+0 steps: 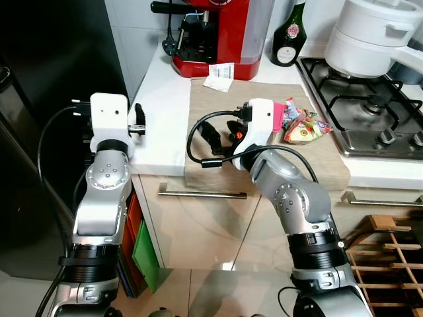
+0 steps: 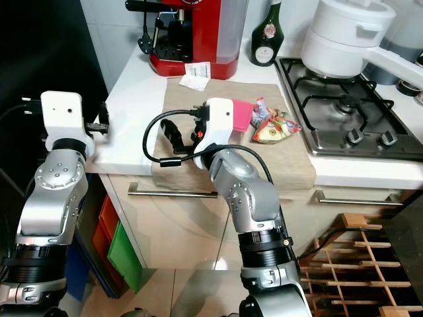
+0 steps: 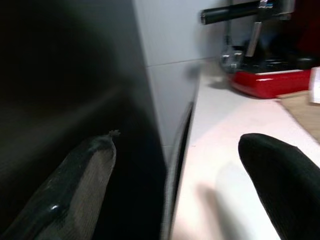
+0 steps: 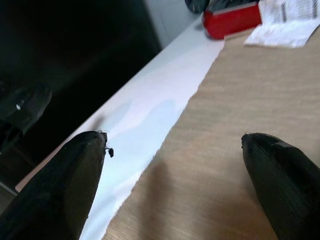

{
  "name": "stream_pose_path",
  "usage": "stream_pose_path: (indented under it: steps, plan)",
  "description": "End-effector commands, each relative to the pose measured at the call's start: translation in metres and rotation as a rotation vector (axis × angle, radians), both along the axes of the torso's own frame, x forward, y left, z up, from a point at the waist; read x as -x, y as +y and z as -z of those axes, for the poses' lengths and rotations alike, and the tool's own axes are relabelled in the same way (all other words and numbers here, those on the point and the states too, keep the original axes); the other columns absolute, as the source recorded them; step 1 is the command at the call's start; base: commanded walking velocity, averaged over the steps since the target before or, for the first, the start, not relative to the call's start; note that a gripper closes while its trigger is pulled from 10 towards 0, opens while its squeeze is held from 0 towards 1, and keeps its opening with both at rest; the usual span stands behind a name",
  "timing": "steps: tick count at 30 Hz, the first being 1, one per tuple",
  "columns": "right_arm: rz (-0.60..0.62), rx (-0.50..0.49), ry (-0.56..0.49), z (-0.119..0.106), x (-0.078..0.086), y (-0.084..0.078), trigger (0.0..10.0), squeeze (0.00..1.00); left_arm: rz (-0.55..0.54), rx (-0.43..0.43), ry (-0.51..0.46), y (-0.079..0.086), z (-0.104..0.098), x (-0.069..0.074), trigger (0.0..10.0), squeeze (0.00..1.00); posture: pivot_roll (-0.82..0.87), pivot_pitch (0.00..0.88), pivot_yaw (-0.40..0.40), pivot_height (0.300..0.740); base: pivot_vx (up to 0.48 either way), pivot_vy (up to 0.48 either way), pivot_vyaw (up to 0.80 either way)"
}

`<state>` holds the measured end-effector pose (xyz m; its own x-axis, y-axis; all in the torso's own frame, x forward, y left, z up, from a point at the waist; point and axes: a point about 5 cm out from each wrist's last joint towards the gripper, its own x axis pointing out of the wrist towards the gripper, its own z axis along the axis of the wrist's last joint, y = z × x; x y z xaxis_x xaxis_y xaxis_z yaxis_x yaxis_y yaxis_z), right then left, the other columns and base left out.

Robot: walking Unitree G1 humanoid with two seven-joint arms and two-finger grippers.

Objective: Restocking fridge

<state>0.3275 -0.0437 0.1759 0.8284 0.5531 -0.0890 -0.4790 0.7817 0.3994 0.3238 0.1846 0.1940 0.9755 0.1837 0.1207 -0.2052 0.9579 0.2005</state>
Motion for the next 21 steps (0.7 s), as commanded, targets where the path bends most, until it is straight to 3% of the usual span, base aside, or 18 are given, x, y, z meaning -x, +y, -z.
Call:
stream_pose_path:
  steps: [1, 3, 8, 13, 20, 21]
  plan:
    - [-0.010, 0.003, 0.004, -0.002, -0.002, 0.002, 10.0, 0.00, 0.033, -0.003, 0.008, 0.002, -0.002, 0.001, 10.0, 0.00, 0.09, 0.000, -0.011, 0.740, 0.000, 0.000, 0.00]
    - [-0.003, 0.023, 0.011, 0.001, -0.002, -0.001, 10.0, 0.00, 0.029, -0.024, 0.047, 0.017, 0.004, 0.008, 10.0, 0.00, 0.09, 0.000, -0.014, 0.740, 0.000, 0.000, 0.00]
    - [0.010, 0.040, 0.011, 0.003, -0.003, -0.005, 10.0, 0.00, 0.025, -0.023, 0.073, 0.021, 0.008, 0.012, 10.0, 0.00, 0.10, 0.000, -0.018, 0.740, 0.000, 0.000, 0.00]
    - [0.069, 0.091, -0.001, 0.006, -0.003, -0.022, 10.0, 0.00, 0.101, -0.011, 0.083, 0.006, 0.011, 0.017, 10.0, 0.00, 0.10, 0.000, -0.017, 0.740, 0.000, 0.000, 0.00]
    - [0.113, 0.178, -0.003, 0.017, 0.000, -0.039, 10.0, 0.00, 0.116, 0.004, 0.093, 0.004, 0.013, 0.018, 10.0, 0.00, 0.10, 0.000, -0.018, 0.740, 0.000, 0.000, 0.00]
    - [0.153, 0.227, -0.010, 0.021, 0.000, -0.049, 10.0, 0.00, 0.121, 0.005, 0.093, 0.003, 0.013, 0.019, 10.0, 0.00, 0.10, 0.000, -0.018, 0.740, 0.000, 0.000, 0.00]
